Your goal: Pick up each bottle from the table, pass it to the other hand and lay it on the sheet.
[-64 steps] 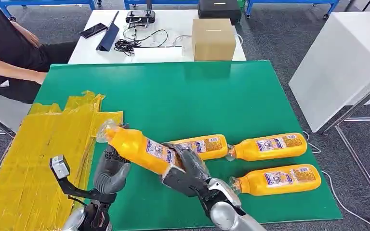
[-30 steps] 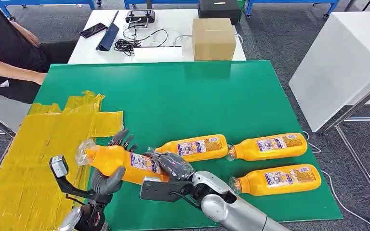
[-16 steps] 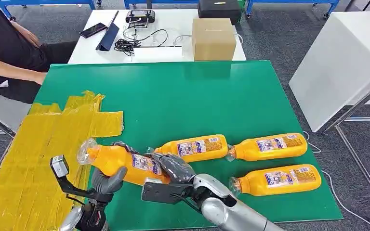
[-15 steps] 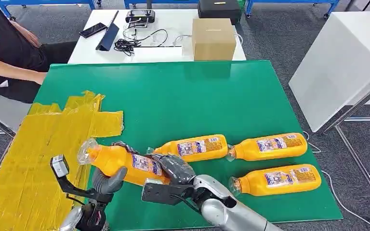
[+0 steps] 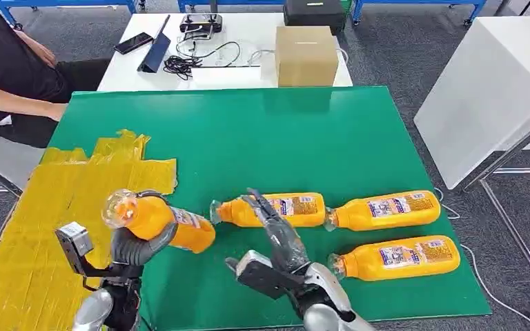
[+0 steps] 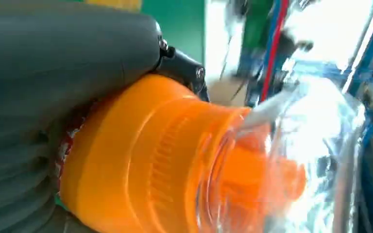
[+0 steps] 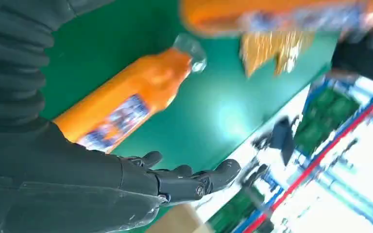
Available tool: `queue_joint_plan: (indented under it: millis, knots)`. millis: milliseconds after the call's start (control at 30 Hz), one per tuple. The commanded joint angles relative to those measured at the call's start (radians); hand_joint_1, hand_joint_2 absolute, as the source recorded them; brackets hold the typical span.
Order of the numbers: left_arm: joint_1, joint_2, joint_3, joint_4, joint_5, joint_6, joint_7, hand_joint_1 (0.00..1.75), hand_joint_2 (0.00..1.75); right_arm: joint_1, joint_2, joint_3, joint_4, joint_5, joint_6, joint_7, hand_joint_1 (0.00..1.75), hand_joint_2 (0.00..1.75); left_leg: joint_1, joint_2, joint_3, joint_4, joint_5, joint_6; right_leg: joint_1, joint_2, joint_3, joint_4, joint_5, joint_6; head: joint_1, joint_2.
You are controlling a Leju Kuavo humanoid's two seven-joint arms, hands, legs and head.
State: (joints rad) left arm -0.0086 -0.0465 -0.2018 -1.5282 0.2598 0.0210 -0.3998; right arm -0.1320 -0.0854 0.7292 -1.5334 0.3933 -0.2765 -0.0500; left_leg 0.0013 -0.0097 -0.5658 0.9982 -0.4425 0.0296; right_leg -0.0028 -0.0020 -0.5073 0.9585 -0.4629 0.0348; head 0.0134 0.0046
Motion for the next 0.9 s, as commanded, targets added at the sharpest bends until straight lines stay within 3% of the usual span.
queue_joint_plan:
  millis: [33, 133, 333, 600, 667, 900]
  knots:
    - [-0.040, 0.030, 0.024, -0.016, -0.010, 0.009, 0.002, 1.75, 1.75, 0.051, -0.021, -0.081, -0.064, -0.001, 0.002, -0.007, 0.00, 0.00, 0.001, 0.000, 0.000, 0.000, 0.000, -0.001, 0.001, -0.001, 0.001, 0.000, 0.000, 0.000, 0.000, 0.000]
    - [-0.062, 0.066, 0.026, -0.054, -0.307, 0.250, -0.056, 1.75, 1.75, 0.129, -0.021, -0.148, -0.125, -0.007, -0.045, -0.044, 0.00, 0.00, 0.001, -0.001, 0.000, 0.000, 0.000, -0.001, 0.001, -0.002, 0.001, -0.001, 0.000, -0.001, 0.000, 0.000]
    - [-0.074, 0.127, 0.084, -0.097, -0.712, 0.442, 0.020, 1.75, 1.75, 0.185, -0.027, -0.214, -0.169, 0.006, -0.016, -0.057, 0.00, 0.00, 0.001, -0.001, 0.001, 0.000, -0.001, -0.002, 0.001, -0.001, 0.001, 0.000, -0.001, -0.001, 0.000, 0.000]
    - [-0.106, 0.184, 0.010, -0.001, -1.139, 0.449, 0.202, 1.75, 1.75, 0.173, -0.014, -0.234, -0.150, -0.013, 0.028, -0.059, 0.00, 0.00, 0.001, 0.000, 0.000, 0.000, 0.000, -0.001, 0.001, -0.001, 0.000, -0.001, 0.000, 0.000, 0.000, 0.000]
    - [-0.124, 0.208, -0.028, 0.078, -1.281, 0.433, 0.283, 1.75, 1.75, 0.165, -0.009, -0.234, -0.144, -0.023, 0.050, -0.058, 0.00, 0.00, 0.001, 0.000, 0.001, -0.001, 0.000, -0.001, 0.001, -0.001, 0.001, -0.001, 0.000, 0.000, 0.000, 0.000]
    - [-0.190, 0.218, -0.097, 0.335, -1.465, 0.420, 0.373, 1.75, 1.75, 0.121, 0.007, -0.214, -0.108, -0.037, 0.088, -0.046, 0.00, 0.00, 0.000, 0.001, 0.003, -0.002, 0.001, -0.001, 0.000, 0.000, 0.002, -0.002, 0.000, -0.001, 0.000, 0.000]
